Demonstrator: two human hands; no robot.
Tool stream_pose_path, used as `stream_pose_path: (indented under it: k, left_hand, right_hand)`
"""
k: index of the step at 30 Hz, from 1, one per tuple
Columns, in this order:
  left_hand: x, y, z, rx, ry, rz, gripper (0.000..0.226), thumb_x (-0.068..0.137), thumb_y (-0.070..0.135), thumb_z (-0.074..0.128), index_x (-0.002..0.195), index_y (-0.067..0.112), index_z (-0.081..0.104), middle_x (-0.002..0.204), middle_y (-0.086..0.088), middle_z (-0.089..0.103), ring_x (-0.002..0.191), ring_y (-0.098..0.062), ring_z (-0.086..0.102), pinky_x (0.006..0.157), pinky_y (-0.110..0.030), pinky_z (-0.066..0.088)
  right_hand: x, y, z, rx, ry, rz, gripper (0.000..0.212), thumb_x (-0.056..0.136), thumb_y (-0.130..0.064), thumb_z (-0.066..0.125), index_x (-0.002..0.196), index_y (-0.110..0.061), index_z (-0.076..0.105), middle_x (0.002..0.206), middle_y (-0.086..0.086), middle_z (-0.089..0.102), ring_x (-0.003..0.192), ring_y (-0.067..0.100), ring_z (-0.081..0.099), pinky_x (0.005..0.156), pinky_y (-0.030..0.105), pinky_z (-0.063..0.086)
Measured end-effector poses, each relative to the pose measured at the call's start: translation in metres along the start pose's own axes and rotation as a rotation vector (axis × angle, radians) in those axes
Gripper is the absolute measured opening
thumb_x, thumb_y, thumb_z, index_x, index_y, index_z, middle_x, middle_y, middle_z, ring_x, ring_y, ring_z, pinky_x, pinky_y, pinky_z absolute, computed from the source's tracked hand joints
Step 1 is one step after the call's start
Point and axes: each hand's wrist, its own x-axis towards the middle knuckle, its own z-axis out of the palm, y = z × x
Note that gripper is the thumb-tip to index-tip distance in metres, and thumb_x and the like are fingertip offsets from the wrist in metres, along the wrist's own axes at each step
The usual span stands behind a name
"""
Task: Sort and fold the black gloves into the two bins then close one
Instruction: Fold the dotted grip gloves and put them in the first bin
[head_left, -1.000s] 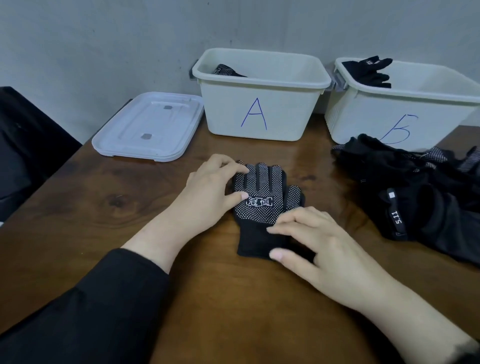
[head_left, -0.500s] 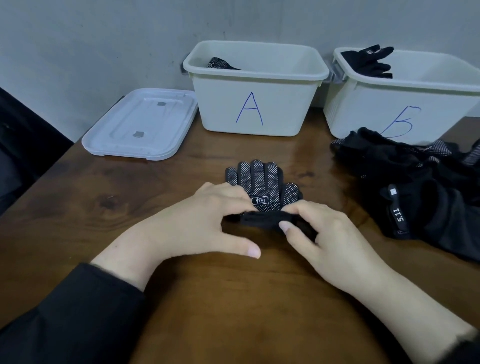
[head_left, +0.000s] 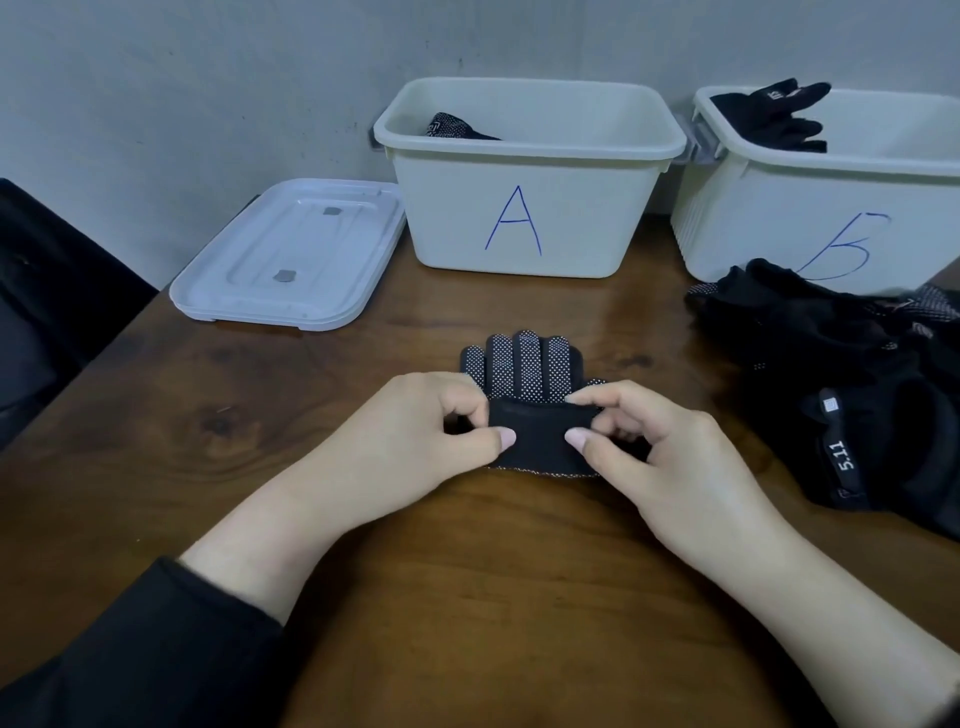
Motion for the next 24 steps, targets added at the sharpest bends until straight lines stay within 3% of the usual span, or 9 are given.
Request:
stream_pose_path:
  k: [5, 8, 11, 14, 16, 18, 22, 24]
  left_hand:
    - [0.005, -0.005, 0.005, 0.118, 0.068, -0.023, 0.034, 0.084, 0.042, 0.075, 0.060, 0.027, 0.056, 0.076, 0.009, 0.056, 0.075, -0.005, 0.053, 0.066, -0.017, 0.036]
    - [0.006, -0.007, 0.006, 0.212, 0.099, -0.012, 0.025, 0.078, 0.046, 0.078, 0.081, 0.032, 0.058, 0.087, 0.012, 0.055, 0.086, -0.007, 0.052, 0.077, -0.026, 0.044]
    - [0.007, -0.009, 0.002, 0.324, 0.125, 0.150, 0.030, 0.082, 0.040, 0.078, 0.105, 0.034, 0.060, 0.103, 0.015, 0.053, 0.094, -0.010, 0.051, 0.088, -0.036, 0.045]
    - [0.006, -0.010, -0.003, 0.473, 0.037, 0.324, 0.031, 0.094, 0.040, 0.058, 0.120, 0.030, 0.072, 0.112, 0.016, 0.058, 0.101, -0.010, 0.052, 0.090, -0.035, 0.040]
    - [0.005, -0.010, -0.005, 0.473, -0.071, 0.291, 0.049, 0.096, 0.053, 0.039, 0.127, 0.031, 0.070, 0.120, 0.020, 0.056, 0.110, -0.004, 0.049, 0.096, -0.029, 0.033]
    - [0.003, -0.011, -0.007, 0.465, -0.123, 0.260, 0.064, 0.092, 0.066, 0.030, 0.135, 0.033, 0.064, 0.127, 0.024, 0.050, 0.118, 0.002, 0.041, 0.103, -0.023, 0.024]
    - [0.004, -0.013, -0.004, 0.530, -0.179, 0.234, 0.087, 0.078, 0.080, 0.029, 0.151, 0.035, 0.044, 0.137, 0.027, 0.038, 0.128, 0.006, 0.026, 0.109, -0.022, 0.017]
    - [0.004, -0.014, 0.000, 0.521, -0.143, 0.241, 0.083, 0.080, 0.077, 0.036, 0.150, 0.032, 0.046, 0.134, 0.024, 0.041, 0.126, 0.002, 0.030, 0.106, -0.024, 0.020]
  right_hand:
    - [0.009, 0.004, 0.003, -0.112, 0.021, -0.009, 0.032, 0.089, -0.028, 0.074, 0.118, -0.039, 0.064, 0.085, -0.014, 0.064, 0.085, 0.009, 0.059, 0.078, 0.017, 0.045]
    - [0.010, 0.005, 0.005, -0.311, 0.046, -0.111, 0.039, 0.087, -0.025, 0.076, 0.122, -0.034, 0.062, 0.101, -0.020, 0.054, 0.097, 0.005, 0.051, 0.089, 0.018, 0.042]
    - [0.012, 0.007, 0.005, -0.419, 0.011, -0.285, 0.017, 0.093, -0.021, 0.070, 0.109, -0.025, 0.075, 0.114, -0.014, 0.059, 0.108, 0.012, 0.054, 0.093, 0.039, 0.048]
    - [0.011, 0.011, -0.004, -0.418, -0.150, -0.327, 0.036, 0.097, -0.046, 0.052, 0.117, -0.026, 0.075, 0.128, -0.019, 0.061, 0.123, 0.004, 0.051, 0.106, 0.036, 0.039]
    - [0.012, 0.015, -0.014, -0.406, -0.285, -0.291, 0.055, 0.091, -0.066, 0.048, 0.132, -0.034, 0.066, 0.140, -0.029, 0.051, 0.137, -0.005, 0.036, 0.117, 0.028, 0.023]
    - [0.014, 0.020, -0.018, -0.415, -0.344, -0.259, 0.064, 0.085, -0.075, 0.048, 0.140, -0.042, 0.056, 0.146, -0.036, 0.042, 0.143, -0.009, 0.025, 0.120, 0.025, 0.014]
    - [0.015, 0.019, -0.009, -0.433, -0.201, -0.308, 0.044, 0.092, -0.056, 0.050, 0.128, -0.035, 0.065, 0.138, -0.027, 0.055, 0.134, -0.003, 0.043, 0.116, 0.038, 0.031]
    - [0.016, 0.014, -0.005, -0.401, -0.137, -0.302, 0.035, 0.096, -0.047, 0.048, 0.118, -0.031, 0.070, 0.134, -0.024, 0.057, 0.128, 0.001, 0.048, 0.109, 0.040, 0.037]
